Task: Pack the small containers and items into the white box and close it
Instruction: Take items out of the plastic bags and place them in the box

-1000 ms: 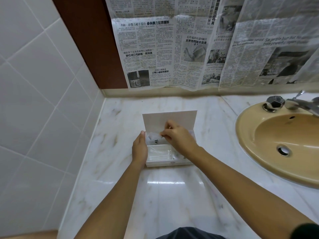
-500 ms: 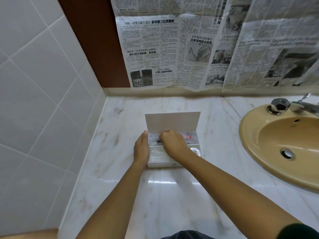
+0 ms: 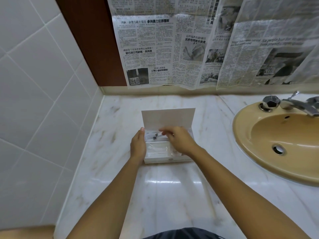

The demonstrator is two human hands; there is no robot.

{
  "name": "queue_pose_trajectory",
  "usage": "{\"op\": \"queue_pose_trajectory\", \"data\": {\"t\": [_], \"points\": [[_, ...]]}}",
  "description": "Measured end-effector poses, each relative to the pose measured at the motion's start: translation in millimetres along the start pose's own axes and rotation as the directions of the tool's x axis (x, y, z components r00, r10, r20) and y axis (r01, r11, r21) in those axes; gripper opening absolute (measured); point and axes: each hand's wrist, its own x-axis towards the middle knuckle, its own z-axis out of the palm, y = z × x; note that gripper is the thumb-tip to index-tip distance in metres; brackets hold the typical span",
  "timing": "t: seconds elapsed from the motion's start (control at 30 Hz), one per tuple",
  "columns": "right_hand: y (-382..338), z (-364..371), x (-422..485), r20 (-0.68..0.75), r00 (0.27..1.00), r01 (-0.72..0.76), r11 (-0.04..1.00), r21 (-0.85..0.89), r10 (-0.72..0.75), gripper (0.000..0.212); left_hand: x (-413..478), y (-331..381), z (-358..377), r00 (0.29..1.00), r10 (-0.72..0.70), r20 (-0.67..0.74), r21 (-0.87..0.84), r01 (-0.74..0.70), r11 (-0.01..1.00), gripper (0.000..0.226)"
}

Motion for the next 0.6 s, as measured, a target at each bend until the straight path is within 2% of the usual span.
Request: {"op": "queue_pose_trajectory", "data": {"t": [0.13,0.2,0.27,0.37,0.47,0.6], "points": [[12,-34,-38,-0.170,0.983,-0.033,0.978,0.207,0.069,0.026,1,1,0,1.000,0.004,-0.002,0.010,-0.004,1.000,0.032],[22,-46,-60,-0.245,0.960,-0.080,0.974,0.212,0.133,0.023,5,-3,-2,1.000,0.010,0.016,0.015,-0.011,1.000,0.034],[36,-53,-82,-0.286,0.939,-0.157,0.977,0.143,0.193,0.018,6,-6,-2,0.999,0.015,0.028,0.012,-0.015,1.000,0.039],[61,-51,-114,-0.213,0.928,-0.307,0.951,0.033,0.307,0.011,6,-6,-2,0.999,0.022,0.040,0.013,-0.022,1.000,0.040],[80,-40,-141,-0.160,0.904,-0.417,0.902,-0.115,0.397,0.032,5,-5,-3,0.998,0.029,0.048,0.028,-0.031,0.999,0.041],[95,-28,-161,-0.159,0.851,-0.520,0.845,-0.126,0.500,0.032,5,-5,-5,0.998,0.050,0.040,0.081,-0.054,0.995,0.042]]}}
